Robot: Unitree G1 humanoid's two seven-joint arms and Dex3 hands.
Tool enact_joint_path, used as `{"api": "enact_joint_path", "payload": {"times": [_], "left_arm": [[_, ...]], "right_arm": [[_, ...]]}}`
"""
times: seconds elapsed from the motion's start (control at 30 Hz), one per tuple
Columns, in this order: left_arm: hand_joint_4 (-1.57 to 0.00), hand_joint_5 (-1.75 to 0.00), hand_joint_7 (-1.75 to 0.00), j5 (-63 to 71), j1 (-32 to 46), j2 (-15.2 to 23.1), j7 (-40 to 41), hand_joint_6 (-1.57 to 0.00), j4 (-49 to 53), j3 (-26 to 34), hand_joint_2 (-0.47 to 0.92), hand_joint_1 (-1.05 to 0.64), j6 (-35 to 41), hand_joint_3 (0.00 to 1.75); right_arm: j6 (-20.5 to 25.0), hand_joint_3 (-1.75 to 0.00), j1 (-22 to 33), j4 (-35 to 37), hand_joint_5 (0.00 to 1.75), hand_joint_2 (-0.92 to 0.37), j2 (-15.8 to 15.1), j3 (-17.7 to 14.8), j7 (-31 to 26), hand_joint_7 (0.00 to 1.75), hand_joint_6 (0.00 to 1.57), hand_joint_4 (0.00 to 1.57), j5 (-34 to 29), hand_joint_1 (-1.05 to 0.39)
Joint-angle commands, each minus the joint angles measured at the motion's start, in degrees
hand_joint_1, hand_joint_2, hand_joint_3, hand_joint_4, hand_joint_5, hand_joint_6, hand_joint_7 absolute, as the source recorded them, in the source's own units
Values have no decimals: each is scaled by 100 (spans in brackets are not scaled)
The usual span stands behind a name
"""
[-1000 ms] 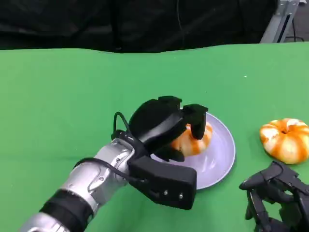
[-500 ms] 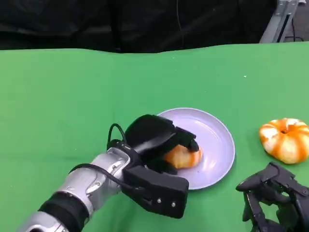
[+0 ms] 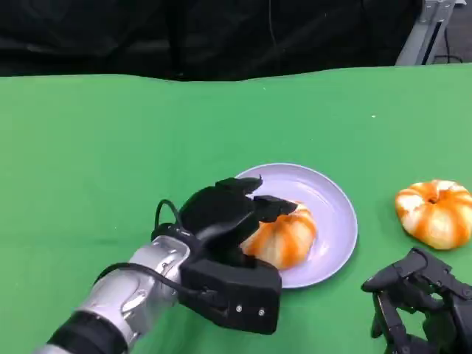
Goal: Grasp the bread from the table and place it into the plate.
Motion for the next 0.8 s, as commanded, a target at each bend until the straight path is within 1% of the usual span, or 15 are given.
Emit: {"api": "enact_joint_path", "payload": {"times": [0.03, 0.17, 0.2, 0.23, 0.33, 0.37, 0.4, 0.47, 0.57, 0.6, 0.63, 0.67, 0.7, 0.73, 0.8], "left_arm": [[-7, 0, 0, -441, 333, 147, -498, -32, -685, 329, 92, -105, 262, 52], [-10, -2, -1, -1141, 743, 205, -1034, -34, -1535, 769, 92, -99, 480, 39], [-24, -7, -3, -1337, 883, 232, -1156, -42, -1813, 906, 92, -63, 542, 31], [-29, -8, -4, -1472, 985, 250, -1252, -45, -2021, 1000, 92, -50, 599, 27], [-42, -12, -6, -1832, 1208, 199, -1345, -54, -2326, 1228, 92, -25, 626, 25], [-45, -13, -7, -2453, 1459, 105, -1433, -57, -2520, 1560, 92, -20, 571, 25], [-78, -26, -14, -2913, 1641, 42, -1508, -82, -2665, 1800, 88, -3, 537, 46], [-98, -29, -11, -3379, 1818, -9, -1622, -100, -2822, 2028, 80, 6, 528, 69], [-104, -29, -10, -3456, 1840, 0, -1688, -105, -2874, 2054, 77, 8, 560, 76], [-107, -33, -12, -4229, 2128, 137, -2100, -109, -3290, 2406, 75, 8, 1042, 83], [-106, -56, -18, -4816, 2347, 242, -2416, -118, -3615, 2674, 65, 8, 1425, 104], [-100, -80, -23, -5229, 2498, 319, -2640, -123, -3861, 2861, 58, 8, 1721, 120], [-100, -97, -30, -5827, 2762, 415, -2904, -127, -4167, 3129, 53, 7, 2102, 128], [-99, -125, -69, -6150, 2911, 468, -3034, -120, -4341, 3274, 47, 4, 2334, 140], [-100, -155, -129, -6882, 3230, 563, -3235, -102, -4710, 3585, 43, 2, 2914, 151]], "right_arm": [[19, -102, 39, -104, 173, -65, -25, -35, -47, 146, 77, 80, 46, -14], [-15, -102, 21, -66, 172, -64, -31, -37, -57, 146, 76, 80, 24, -14], [-36, -102, 16, -54, 172, -64, -19, -33, -68, 146, 77, 81, 15, -14], [-50, -102, 12, -45, 172, -64, -11, -30, -76, 146, 77, 81, 9, -13], [-40, -102, 17, -56, 172, -65, -10, -21, -93, 145, 77, 81, 0, -13], [-27, -102, 16, -67, 172, -65, 2, -11, -111, 145, 77, 82, -15, -13], [-17, -102, 16, -75, 172, -65, 11, -3, -125, 145, 77, 81, -27, -13], [-11, -101, 14, -81, 172, -65, 18, 7, -145, 144, 77, 80, -39, -13], [-7, -101, 12, -84, 172, -66, 15, 14, -159, 144, 78, 80, -45, -13], [14, -101, 0, -76, 172, -66, 11, 12, -158, 144, 78, 80, -43, -13], [30, -101, -9, -70, 172, -65, 7, 10, -158, 143, 78, 80, -41, -14], [41, -101, -15, -66, 172, -65, 6, 8, -157, 143, 78, 81, -40, -14], [18, -101, -28, -43, 172, -65, 6, 1, -166, 143, 79, 81, -59, -14], [-2, -101, -35, -28, 172, -65, 7, -4, -173, 143, 79, 81, -73, -14], [-15, -101, -47, -6, 172, -65, 1, -16, -190, 143, 79, 81, -105, -14]]}}
